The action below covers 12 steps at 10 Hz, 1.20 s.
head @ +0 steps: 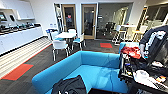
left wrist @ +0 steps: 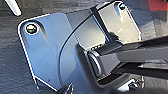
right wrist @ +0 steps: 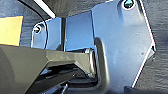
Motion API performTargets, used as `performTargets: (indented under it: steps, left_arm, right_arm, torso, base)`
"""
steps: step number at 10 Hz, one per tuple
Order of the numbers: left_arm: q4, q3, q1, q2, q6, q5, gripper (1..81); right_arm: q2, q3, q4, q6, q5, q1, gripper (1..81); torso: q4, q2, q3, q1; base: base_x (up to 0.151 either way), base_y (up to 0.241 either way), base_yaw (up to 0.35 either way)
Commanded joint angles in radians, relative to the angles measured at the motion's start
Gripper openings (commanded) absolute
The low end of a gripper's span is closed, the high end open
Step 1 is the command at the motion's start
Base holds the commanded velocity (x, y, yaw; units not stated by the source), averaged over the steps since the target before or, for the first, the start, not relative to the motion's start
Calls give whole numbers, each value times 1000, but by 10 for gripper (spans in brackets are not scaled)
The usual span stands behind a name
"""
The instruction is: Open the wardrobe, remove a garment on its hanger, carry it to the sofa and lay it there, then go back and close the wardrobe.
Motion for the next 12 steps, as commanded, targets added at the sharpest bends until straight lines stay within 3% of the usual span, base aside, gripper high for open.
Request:
performTargets:
  steps: [1, 10, 12]
  left_arm:
    - [10, -7, -32, -1, 2, 32, 811]
    - [4, -7, -30, -2, 1, 31, 811]
    - [-4, -5, -30, -2, 1, 33, 811]
  right_arm:
    - [11, 7, -5, -7, -59, 16, 811]
    - [16, 2, -4, -7, -59, 16, 811]
    - [16, -1, -4, -7, -59, 11, 811]
  torso:
    - [0, 0, 0, 1]
    - [0, -1, 1, 1]
    - [0, -1, 1, 1]
  base:
    - [0, 0, 0]
    - [0, 0, 0]
    - [0, 0, 157]
